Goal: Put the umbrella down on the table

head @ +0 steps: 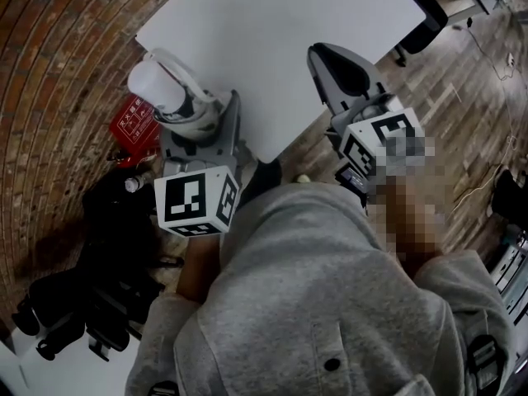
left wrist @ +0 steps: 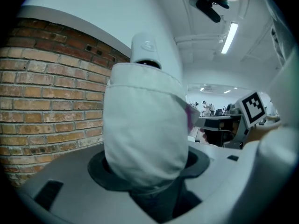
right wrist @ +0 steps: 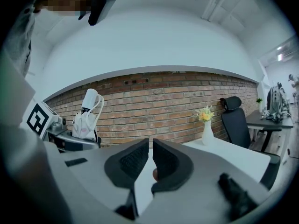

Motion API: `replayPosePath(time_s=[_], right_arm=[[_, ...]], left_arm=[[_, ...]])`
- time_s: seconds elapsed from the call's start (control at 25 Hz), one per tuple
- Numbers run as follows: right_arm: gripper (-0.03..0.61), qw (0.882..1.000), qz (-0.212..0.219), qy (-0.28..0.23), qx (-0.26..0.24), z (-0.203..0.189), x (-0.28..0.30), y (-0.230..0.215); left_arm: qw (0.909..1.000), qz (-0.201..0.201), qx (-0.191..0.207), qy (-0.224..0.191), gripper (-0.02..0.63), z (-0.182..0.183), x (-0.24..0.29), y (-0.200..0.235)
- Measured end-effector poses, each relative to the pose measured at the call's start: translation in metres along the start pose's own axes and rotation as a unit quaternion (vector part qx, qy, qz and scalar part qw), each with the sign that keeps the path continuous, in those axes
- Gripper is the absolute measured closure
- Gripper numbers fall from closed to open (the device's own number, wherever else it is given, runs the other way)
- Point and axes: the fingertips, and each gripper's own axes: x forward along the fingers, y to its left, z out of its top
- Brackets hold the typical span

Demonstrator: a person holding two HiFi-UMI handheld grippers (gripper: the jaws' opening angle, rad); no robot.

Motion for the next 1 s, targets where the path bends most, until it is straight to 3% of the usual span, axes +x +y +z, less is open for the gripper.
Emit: replayPosePath(time_s=[0.72,1.0], right_arm=[[0.537,0.999,-0.045,-0.010,-0.011,0.011,0.049,0.011],[0.537,0.998,-0.068,-0.007,-0.015,0.011,0.057,0.012]], left_arm=[[0.9992,-0.039,0.002,0.003,0.339,0.004,0.028,0.056],[0.9980,-0.058,0.003,0.025,0.340,-0.010,0.039,0.068]])
